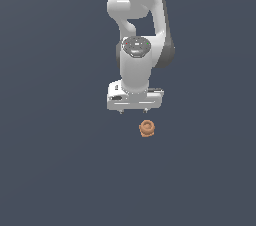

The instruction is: Pick up the object and move it to a goal position.

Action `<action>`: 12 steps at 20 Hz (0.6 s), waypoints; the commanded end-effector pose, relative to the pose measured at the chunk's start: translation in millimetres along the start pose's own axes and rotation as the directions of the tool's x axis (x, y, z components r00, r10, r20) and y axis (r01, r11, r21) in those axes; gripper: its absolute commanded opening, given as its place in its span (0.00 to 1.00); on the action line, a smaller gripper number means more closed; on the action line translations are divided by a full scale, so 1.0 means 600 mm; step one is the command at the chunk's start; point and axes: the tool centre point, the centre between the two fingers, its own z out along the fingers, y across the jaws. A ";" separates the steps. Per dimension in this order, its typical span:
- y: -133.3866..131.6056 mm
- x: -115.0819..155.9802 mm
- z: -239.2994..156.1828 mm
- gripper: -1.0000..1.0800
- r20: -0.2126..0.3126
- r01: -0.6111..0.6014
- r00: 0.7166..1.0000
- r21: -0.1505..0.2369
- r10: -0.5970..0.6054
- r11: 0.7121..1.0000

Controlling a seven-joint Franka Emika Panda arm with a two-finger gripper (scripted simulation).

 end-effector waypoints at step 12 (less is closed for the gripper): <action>-0.096 0.031 0.097 0.96 0.008 0.147 0.989 -0.006 -0.147 0.989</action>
